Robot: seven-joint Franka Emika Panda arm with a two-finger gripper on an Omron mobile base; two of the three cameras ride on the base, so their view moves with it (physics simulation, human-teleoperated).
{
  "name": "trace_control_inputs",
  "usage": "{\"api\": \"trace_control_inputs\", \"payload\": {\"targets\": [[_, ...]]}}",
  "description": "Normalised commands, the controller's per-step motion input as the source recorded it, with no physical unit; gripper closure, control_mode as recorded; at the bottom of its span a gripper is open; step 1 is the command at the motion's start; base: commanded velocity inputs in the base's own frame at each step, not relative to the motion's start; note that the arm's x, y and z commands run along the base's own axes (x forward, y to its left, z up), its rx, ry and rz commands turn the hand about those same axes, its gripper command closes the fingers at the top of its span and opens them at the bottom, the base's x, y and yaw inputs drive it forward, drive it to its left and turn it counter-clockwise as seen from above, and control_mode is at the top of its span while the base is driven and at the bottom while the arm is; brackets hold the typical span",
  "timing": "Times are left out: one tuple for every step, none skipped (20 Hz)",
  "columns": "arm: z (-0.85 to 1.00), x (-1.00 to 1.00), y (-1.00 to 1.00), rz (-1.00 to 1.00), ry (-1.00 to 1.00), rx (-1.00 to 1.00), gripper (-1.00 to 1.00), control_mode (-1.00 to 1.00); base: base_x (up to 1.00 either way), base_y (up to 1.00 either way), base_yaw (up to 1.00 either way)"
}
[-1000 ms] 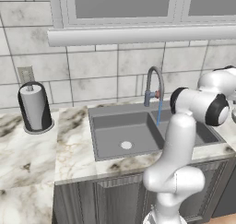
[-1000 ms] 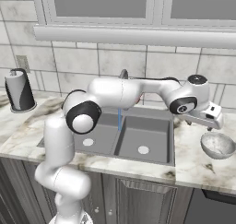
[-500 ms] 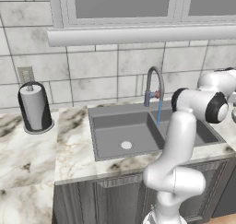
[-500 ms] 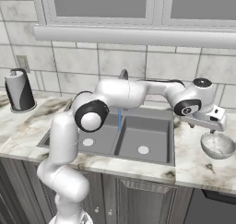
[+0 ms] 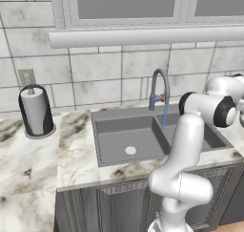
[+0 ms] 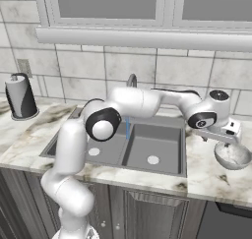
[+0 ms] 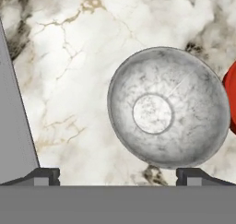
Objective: Rinse each bowl for a few seconds and place them down in the sink or on the counter.
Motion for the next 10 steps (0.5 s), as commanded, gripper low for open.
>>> {"api": "trace_control_inputs", "payload": {"targets": [[-0.28,0.09,-0.02,0.05,0.01,-0.01,-1.0,-1.0,0.0,0.0,0.0],[-0.27,0.1,-0.04,0.06,0.01,-0.01,-1.0,-1.0,0.0,0.0,0.0],[-0.24,0.11,-0.08,0.06,0.01,-0.01,-1.0,-1.0,0.0,0.0,0.0],[-0.24,0.12,-0.08,0.06,0.0,-0.02,-1.0,-1.0,0.0,0.0,0.0],[-0.23,0.12,-0.09,0.06,0.0,-0.02,-1.0,-1.0,0.0,0.0,0.0],[-0.22,0.12,-0.09,0.06,0.0,-0.02,-1.0,-1.0,0.0,0.0,0.0],[-0.21,0.12,-0.11,0.07,0.0,-0.01,-1.0,-1.0,0.0,0.0,0.0],[-0.21,0.14,-0.11,0.07,0.0,-0.01,-1.0,-1.0,0.0,0.0,0.0],[-0.2,0.15,-0.12,0.07,0.0,-0.01,-1.0,-1.0,0.0,0.0,0.0],[-0.2,0.14,-0.12,0.07,0.0,-0.01,-1.0,-1.0,0.0,0.0,0.0]]}}
